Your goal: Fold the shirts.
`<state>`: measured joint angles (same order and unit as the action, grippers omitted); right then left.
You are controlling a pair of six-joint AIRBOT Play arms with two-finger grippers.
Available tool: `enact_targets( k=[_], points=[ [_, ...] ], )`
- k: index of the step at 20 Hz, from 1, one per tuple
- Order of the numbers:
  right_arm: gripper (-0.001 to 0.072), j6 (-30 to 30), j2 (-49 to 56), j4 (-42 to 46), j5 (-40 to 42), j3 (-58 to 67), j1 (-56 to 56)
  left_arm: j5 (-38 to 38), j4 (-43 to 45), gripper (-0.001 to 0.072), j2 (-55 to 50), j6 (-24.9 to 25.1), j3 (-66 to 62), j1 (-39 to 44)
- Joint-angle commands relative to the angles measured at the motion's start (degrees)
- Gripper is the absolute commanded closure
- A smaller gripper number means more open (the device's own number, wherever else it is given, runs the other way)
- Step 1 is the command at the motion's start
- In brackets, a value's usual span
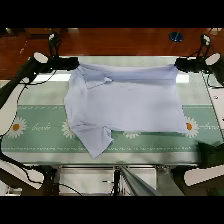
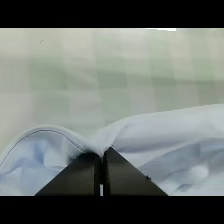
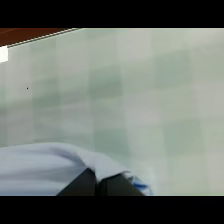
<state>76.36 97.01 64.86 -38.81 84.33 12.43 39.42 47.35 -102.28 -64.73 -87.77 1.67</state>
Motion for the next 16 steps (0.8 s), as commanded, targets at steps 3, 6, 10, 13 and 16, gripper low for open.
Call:
enact_targets(
  k=[3,6,10,13,16],
  points=[
    [0.0692,0.63,-4.72,5.53,-22.91,-0.02,2.86,30.32,2.86,0.0686,1.77,-6.08,-3.98,-4.39],
    [0.0692,0.48,-4.50,9.14,-27.08,-2.64,2.69,35.69,7.50,0.0686,1.66,-6.95,0.20,-3.63],
    [0.0691,-0.15,-2.78,10.12,-26.82,-6.25,2.71,32.35,8.63,0.0686,1.36,-6.93,6.32,-2.86],
    [0.0690,-0.15,-2.19,9.68,-24.57,-6.25,2.69,31.06,8.59,0.0682,0.66,-6.93,6.47,-3.06],
    [0.0386,-0.94,-2.62,6.67,-23.28,-5.46,2.78,30.51,7.28,0.0267,0.87,-5.60,5.53,-3.45]
  ],
)
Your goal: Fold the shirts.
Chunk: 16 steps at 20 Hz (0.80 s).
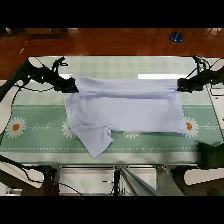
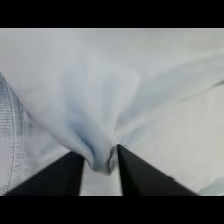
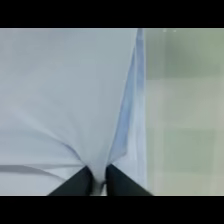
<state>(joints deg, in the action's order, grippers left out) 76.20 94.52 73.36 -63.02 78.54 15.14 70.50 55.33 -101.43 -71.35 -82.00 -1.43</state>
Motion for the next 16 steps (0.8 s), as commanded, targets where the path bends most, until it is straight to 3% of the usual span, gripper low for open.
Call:
enact_targets(
  k=[1,3,6,8,12,16],
  points=[
    [0.0277,-1.95,-0.98,-1.77,-0.72,1.88,0.17,1.55,-0.61,0.0139,0.35,1.07,-2.19,-1.20],
    [0.0273,-5.14,-4.33,2.19,-6.43,6.73,0.66,9.18,1.66,0.0139,1.92,1.22,-7.80,-4.59],
    [0.0228,-2.73,-10.69,7.37,-13.94,7.74,5.25,15.10,3.61,0.0139,9.53,1.01,-6.75,-12.33],
    [0.0228,-1.90,-13.22,4.50,-18.23,1.97,8.94,13.20,2.82,0.0139,16.96,1.92,3.85,-15.96],
    [0.0223,-9.14,-18.82,-8.39,-17.64,-16.48,13.25,8.07,-0.50,0.0139,32.24,5.84,33.77,-17.62],
    [0.0223,-10.99,-23.76,-9.07,-13.51,-25.92,15.26,5.31,-5.66,0.0139,41.18,8.92,47.89,-17.31]
  ],
)
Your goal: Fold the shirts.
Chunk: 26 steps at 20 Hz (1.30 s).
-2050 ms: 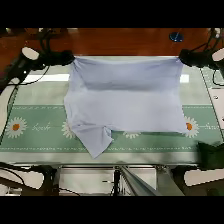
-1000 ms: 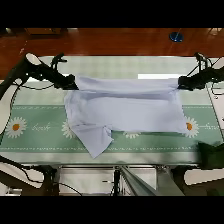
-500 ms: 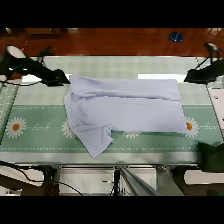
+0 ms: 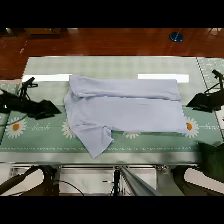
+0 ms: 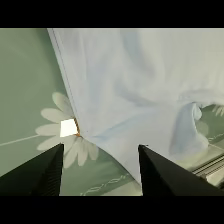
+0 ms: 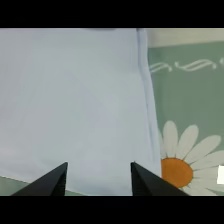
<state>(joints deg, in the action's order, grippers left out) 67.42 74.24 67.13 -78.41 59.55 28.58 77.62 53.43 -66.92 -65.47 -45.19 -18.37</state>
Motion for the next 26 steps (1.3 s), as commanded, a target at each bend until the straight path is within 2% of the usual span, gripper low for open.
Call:
enact_targets(
  k=[1,6,11,16,17,18,19,20,21,22,24,26],
  points=[
    [0.0223,-2.21,-4.39,-2.93,2.71,-7.85,2.36,-2.21,-3.76,0.0139,7.19,3.32,13.25,-0.28],
    [0.0223,-2.21,-6.36,-4.92,3.19,-8.68,4.22,-5.95,-3.96,0.0139,6.64,3.32,20.59,2.32],
    [0.0223,-2.21,-6.38,-5.33,2.32,-8.68,4.22,-10.78,-5.18,0.0140,4.52,3.21,20.94,7.69],
    [0.0223,-2.16,-6.84,-5.27,1.31,-8.68,4.24,-22.14,-12.00,0.0142,-1.36,3.26,20.87,14.25],
    [0.0223,-2.14,-7.61,-5.20,1.55,-8.68,4.22,-24.79,-12.13,0.0164,-2.03,3.23,20.87,15.23],
    [0.0223,-1.97,-8.48,-5.16,1.88,-8.68,4.24,-26.21,-12.13,0.0346,-2.51,3.23,20.87,15.96],
    [0.0220,-1.70,-9.44,-5.11,1.97,-8.68,4.24,-26.18,-12.09,0.0617,-2.82,3.30,20.90,16.17],
    [0.0171,-1.36,-10.12,-5.07,2.23,-8.68,4.24,-25.99,-12.04,0.0683,-2.89,3.37,20.92,16.20],
    [0.0124,-0.68,-10.32,-4.50,2.62,-8.68,4.26,-25.70,-11.87,0.0683,-2.86,3.37,20.92,16.17],
    [0.0125,0.00,-10.12,-3.39,2.67,-8.68,4.66,-25.35,-11.87,0.0683,-2.86,3.34,20.92,16.13],
    [0.0168,1.20,-8.79,-0.61,2.47,-8.68,7.74,-24.92,-11.89,0.0683,-2.86,3.32,20.92,16.13],
    [0.0192,0.85,-6.14,-2.45,2.34,-8.68,12.81,-24.92,-11.89,0.0683,-2.86,3.32,20.92,16.13]
  ],
)
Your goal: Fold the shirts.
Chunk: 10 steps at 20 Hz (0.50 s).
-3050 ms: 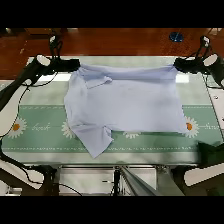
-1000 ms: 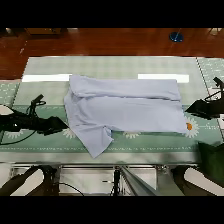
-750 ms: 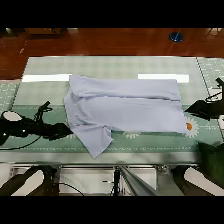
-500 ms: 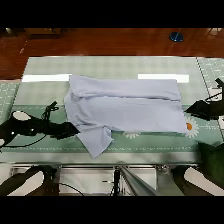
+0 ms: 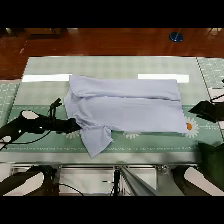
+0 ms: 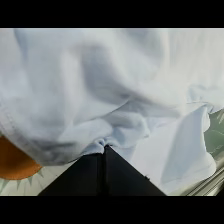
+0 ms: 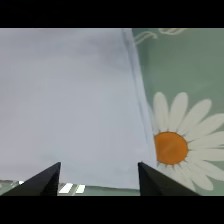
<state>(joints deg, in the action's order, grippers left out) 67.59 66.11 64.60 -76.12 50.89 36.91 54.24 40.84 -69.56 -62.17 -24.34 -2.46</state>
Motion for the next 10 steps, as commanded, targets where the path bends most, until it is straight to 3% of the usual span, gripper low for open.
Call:
enact_targets(
  k=[1,3,10],
  points=[
    [0.0192,-0.07,3.67,-2.29,-0.37,-0.02,7.08,-1.53,0.70,0.0683,-0.22,0.02,0.07,0.22],
    [0.0191,-2.97,7.13,-5.90,-2.69,-0.02,10.86,-1.49,0.70,0.0683,-0.22,0.17,0.07,0.22],
    [0.0192,-4.28,14.51,-2.32,-2.91,-0.02,11.54,-1.31,0.68,0.0683,-0.22,0.22,0.07,0.22]
  ],
)
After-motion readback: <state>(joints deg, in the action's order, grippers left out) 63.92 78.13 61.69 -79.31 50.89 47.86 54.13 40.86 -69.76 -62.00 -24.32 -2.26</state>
